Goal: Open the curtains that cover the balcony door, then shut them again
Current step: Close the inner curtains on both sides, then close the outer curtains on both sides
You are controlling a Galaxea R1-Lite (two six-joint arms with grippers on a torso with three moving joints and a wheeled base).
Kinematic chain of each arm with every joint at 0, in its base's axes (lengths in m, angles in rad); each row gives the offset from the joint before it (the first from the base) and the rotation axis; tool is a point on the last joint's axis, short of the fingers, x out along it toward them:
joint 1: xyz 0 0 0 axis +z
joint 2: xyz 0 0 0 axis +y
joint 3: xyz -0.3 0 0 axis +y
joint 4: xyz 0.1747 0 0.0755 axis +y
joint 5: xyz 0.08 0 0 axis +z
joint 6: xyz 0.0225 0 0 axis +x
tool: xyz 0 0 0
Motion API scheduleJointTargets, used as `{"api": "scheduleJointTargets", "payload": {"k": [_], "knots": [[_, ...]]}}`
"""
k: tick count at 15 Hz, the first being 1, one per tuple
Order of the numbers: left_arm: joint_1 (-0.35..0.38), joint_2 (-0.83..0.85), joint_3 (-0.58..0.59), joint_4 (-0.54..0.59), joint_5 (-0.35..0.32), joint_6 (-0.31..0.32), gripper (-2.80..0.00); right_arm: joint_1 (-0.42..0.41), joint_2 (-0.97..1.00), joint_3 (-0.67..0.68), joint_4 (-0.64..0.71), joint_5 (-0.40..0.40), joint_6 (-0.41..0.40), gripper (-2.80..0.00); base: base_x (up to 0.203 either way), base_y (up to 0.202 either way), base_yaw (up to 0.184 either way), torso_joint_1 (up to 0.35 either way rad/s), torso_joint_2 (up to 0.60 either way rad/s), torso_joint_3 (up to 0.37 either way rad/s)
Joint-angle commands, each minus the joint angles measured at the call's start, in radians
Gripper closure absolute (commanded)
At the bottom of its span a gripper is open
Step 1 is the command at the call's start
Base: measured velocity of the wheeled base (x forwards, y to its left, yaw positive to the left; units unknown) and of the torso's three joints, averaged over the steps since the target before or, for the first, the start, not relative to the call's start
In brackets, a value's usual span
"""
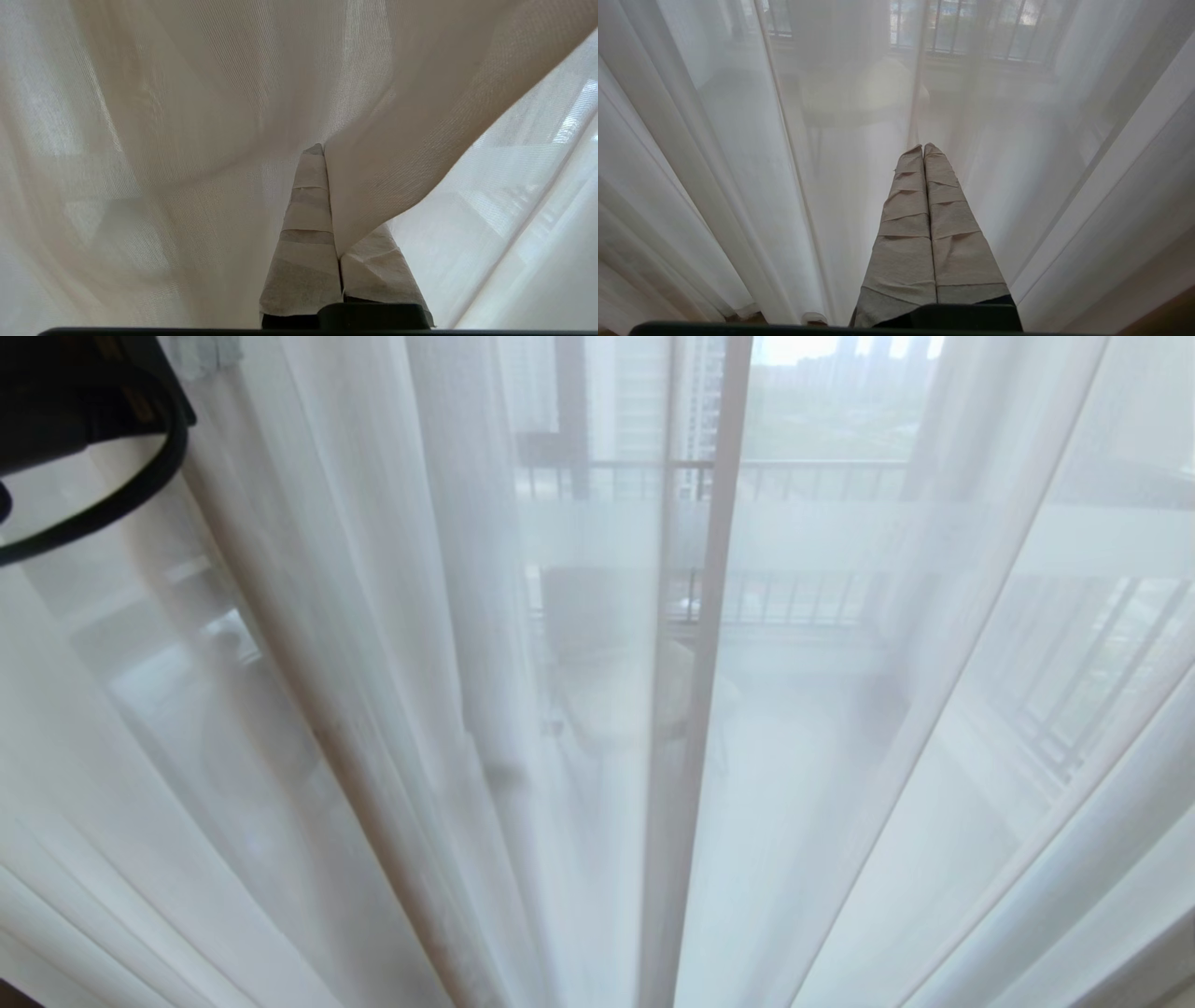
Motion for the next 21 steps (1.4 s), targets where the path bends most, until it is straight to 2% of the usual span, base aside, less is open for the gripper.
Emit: {"api": "scheduleJointTargets", "payload": {"k": [1, 7, 8, 14, 21], "knots": [[0.012, -0.010, 0.014, -0.004, 0.001, 0.000, 0.00, 0.000, 0.000, 0.000, 0.000, 0.001, -0.001, 0.00, 0.000, 0.000, 0.000, 0.000, 0.00, 0.000], [0.010, -0.010, 0.017, -0.002, 0.001, 0.003, 0.00, 0.000, 0.000, 0.000, 0.000, 0.001, -0.001, 0.00, 0.000, 0.000, 0.000, 0.000, 0.00, 0.000], [0.010, -0.009, 0.017, -0.002, 0.001, 0.003, -2.80, 0.000, 0.000, 0.000, 0.000, 0.001, -0.001, 0.00, 0.000, 0.000, 0.000, 0.000, 0.00, 0.000], [0.009, -0.030, 0.029, -0.002, 0.001, 0.001, -2.80, 0.000, 0.000, 0.000, 0.000, 0.001, -0.001, 0.00, 0.000, 0.000, 0.000, 0.000, 0.00, 0.000], [0.021, -0.117, 0.098, -0.002, 0.004, 0.000, -2.80, 0.000, 0.000, 0.000, 0.000, 0.001, -0.001, 0.00, 0.000, 0.000, 0.000, 0.000, 0.00, 0.000]]}}
